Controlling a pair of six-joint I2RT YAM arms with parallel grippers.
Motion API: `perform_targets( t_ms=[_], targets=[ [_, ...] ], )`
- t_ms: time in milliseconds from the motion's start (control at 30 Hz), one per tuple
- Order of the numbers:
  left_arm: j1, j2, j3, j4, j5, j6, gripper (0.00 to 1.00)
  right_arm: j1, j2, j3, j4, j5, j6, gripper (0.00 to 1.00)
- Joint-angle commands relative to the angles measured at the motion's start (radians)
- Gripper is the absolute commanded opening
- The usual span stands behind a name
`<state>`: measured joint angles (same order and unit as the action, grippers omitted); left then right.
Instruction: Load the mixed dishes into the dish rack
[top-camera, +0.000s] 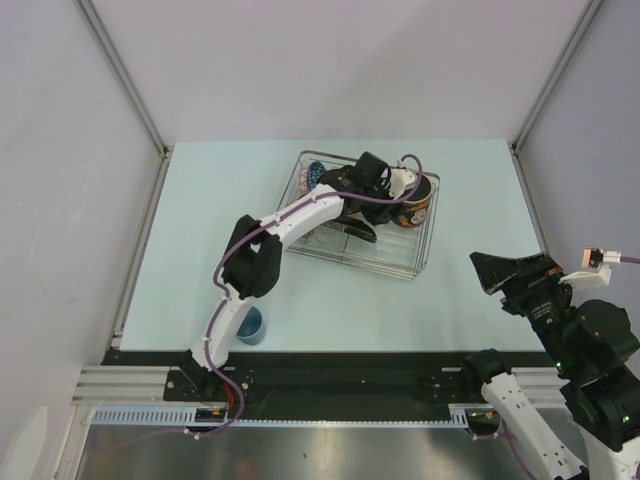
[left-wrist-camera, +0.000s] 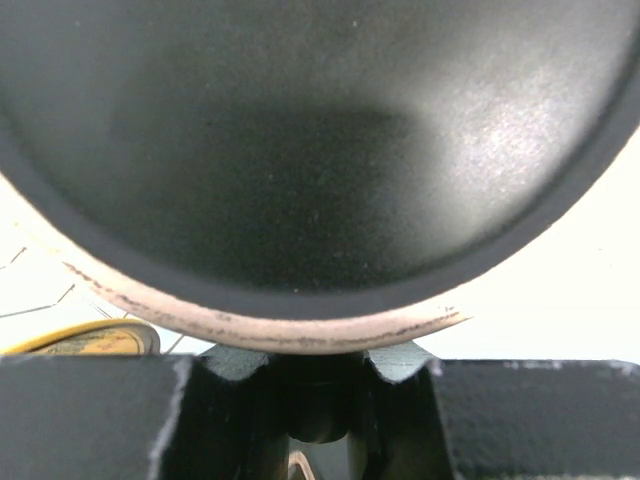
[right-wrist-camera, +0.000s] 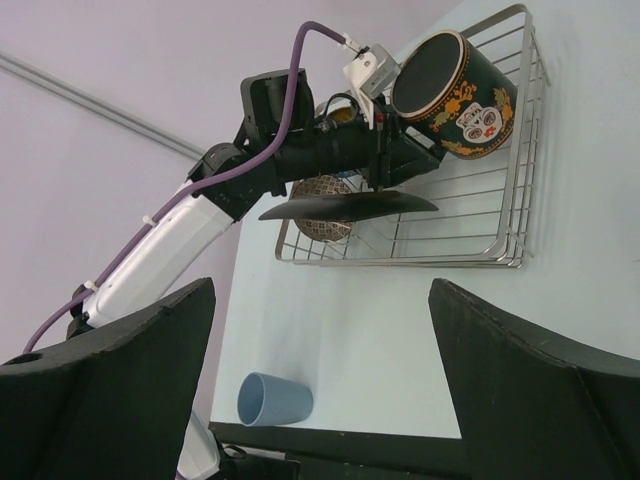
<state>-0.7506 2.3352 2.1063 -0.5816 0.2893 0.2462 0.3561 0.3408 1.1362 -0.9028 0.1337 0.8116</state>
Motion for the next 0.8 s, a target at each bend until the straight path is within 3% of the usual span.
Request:
perform_targets(
  t_ms=[0,500,633,767],
  targets=[
    [-0.004,-0.028,0.014,0.2,-0.001,0.021,0.0,0.021,-0.013,0.0,0.004,0.04,0.008,0.93],
    [-0.019,0.018,-0.005,0.221,-0.082,0.053,0.02,0.072,-0.025,-0.001,-0.016,0.102,0.029,0.94],
    [-0.023,0.027,-0.003,0.213,-0.09,0.044,0.18,0.086,-0.031,-0.001,-0.019,0.116,0.035,0.94],
    [-0.024,0.019,-0.002,0.204,-0.09,0.041,0.59,0.101,-0.031,-0.001,-0.024,0.132,0.044,0.94]
  ],
)
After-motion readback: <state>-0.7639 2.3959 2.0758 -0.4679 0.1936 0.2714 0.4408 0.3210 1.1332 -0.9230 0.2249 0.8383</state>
